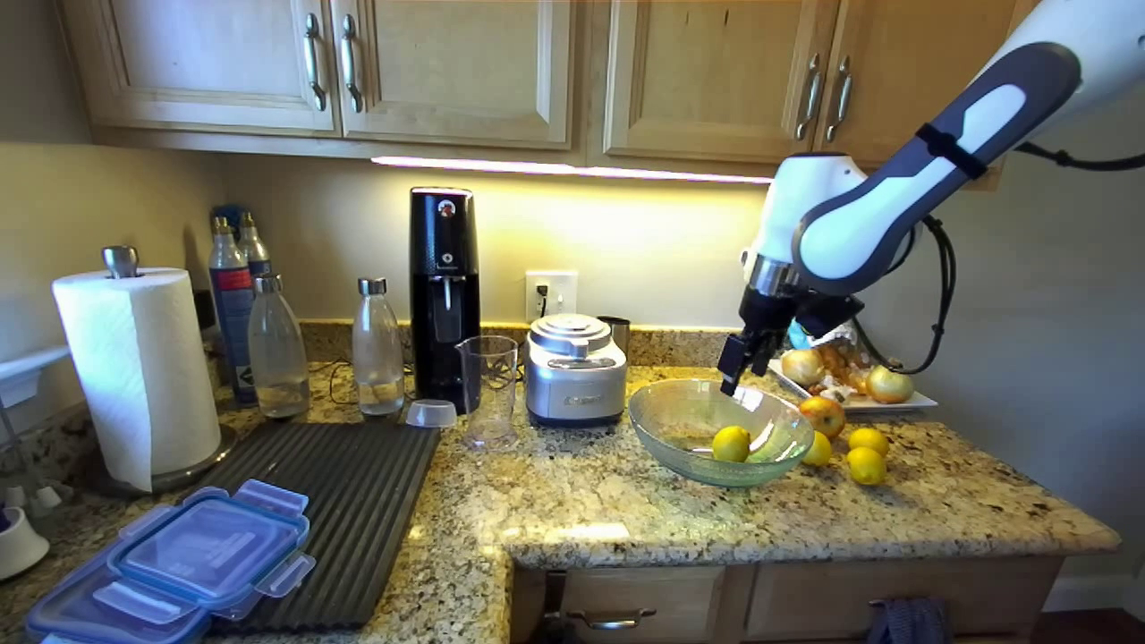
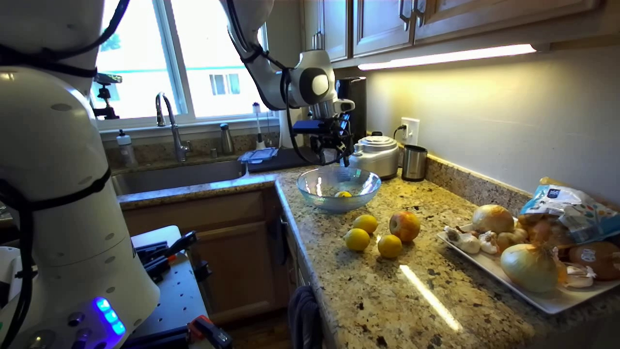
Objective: Remove the lemons from the bowl
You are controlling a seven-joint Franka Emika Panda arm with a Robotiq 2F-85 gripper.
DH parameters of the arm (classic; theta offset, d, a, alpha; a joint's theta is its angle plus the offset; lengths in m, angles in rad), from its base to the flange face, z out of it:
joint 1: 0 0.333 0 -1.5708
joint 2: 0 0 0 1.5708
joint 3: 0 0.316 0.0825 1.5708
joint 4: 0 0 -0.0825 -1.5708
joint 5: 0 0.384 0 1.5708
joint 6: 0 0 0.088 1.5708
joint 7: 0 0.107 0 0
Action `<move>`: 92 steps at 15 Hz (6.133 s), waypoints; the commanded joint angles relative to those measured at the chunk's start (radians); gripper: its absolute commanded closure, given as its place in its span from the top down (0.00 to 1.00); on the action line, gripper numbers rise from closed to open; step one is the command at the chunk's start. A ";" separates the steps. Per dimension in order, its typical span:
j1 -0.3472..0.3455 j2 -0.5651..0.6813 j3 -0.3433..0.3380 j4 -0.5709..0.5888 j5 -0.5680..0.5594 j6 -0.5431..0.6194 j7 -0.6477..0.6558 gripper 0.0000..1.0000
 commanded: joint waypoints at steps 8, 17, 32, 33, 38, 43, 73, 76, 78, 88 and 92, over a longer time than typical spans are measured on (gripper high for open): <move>-0.081 0.257 0.081 0.224 -0.034 -0.061 -0.438 1.00; -0.138 0.383 0.092 0.331 -0.032 -0.122 -0.531 1.00; -0.164 0.389 0.119 0.325 -0.013 -0.160 -0.526 0.88; -0.162 0.386 0.119 0.324 -0.014 -0.160 -0.523 0.81; -0.150 0.349 0.108 0.296 -0.016 -0.176 -0.491 0.44; -0.121 0.258 0.075 0.240 -0.039 -0.196 -0.430 0.42; -0.174 0.009 -0.272 -0.155 -0.059 -0.077 0.421 0.42; -0.192 0.061 -0.267 -0.194 0.006 0.070 0.406 0.42; -0.200 0.090 -0.260 -0.216 0.066 0.153 0.387 0.42; -0.140 0.108 -0.300 -0.313 0.183 0.328 0.376 0.92; -0.092 0.092 -0.345 -0.332 0.177 0.349 0.379 1.00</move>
